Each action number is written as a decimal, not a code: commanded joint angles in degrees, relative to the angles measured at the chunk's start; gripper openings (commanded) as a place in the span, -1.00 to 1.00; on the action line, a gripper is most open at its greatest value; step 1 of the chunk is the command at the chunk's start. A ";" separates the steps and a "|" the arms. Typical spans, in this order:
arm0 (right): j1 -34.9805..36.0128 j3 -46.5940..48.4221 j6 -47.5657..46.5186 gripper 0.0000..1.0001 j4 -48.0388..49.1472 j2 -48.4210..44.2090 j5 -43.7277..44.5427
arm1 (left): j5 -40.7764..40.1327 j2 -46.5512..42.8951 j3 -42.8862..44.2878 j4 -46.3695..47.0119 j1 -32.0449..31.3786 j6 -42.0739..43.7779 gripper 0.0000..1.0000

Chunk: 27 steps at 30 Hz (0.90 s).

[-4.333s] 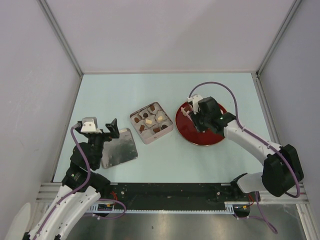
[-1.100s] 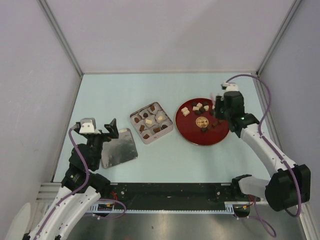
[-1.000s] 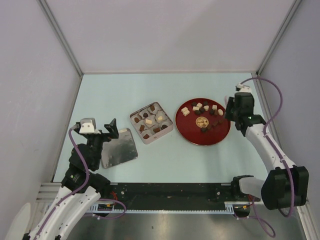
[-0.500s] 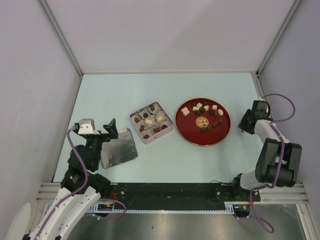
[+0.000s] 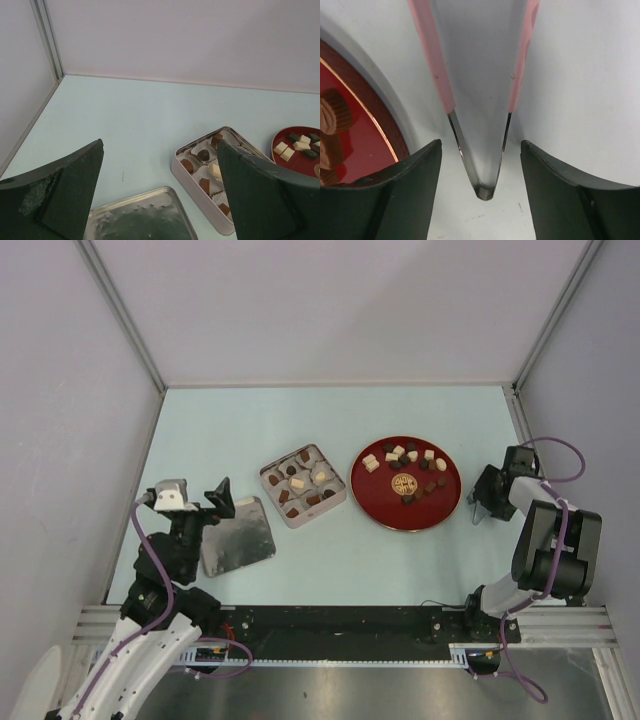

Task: Pack the chocolate

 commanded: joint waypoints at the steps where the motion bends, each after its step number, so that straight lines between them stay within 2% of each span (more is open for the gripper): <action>1: 0.01 0.41 0.77 0.42 -2.86 -4.84 0.68 | 0.23 -1.17 -0.27 0.94 0.41 0.43 1.00; 4: 1.68 0.41 2.17 0.63 -4.44 -11.77 0.95 | 0.41 -1.09 -0.18 0.86 0.41 0.26 1.00; 5: 3.43 0.41 2.79 0.76 -4.53 -13.63 0.95 | 0.50 -1.00 -0.18 0.85 0.41 0.08 0.99; 9: 8.17 0.41 3.85 0.99 -1.91 -20.84 2.71 | 1.03 0.49 0.26 0.59 0.41 -0.88 1.00; 13: 11.87 0.41 3.67 1.00 2.84 -24.46 1.57 | 0.41 4.70 2.27 -1.42 0.41 -3.16 1.00; 16: 13.81 0.41 2.97 1.00 7.23 -24.90 -2.73 | 0.15 9.62 3.77 -3.53 0.41 -6.50 1.00; 20: 15.48 0.50 4.72 0.99 10.84 -25.07 -9.66 | -1.26 18.50 6.85 -10.38 0.41 -17.54 1.00; 21: 17.75 0.50 4.81 0.99 10.85 -25.42 -9.94 | -1.00 22.25 7.99 -12.40 0.41 -18.89 0.99; 27: 29.88 0.41 0.95 0.99 9.01 -29.11 -2.05 | 0.32 35.11 13.61 -20.40 0.41 -26.28 0.99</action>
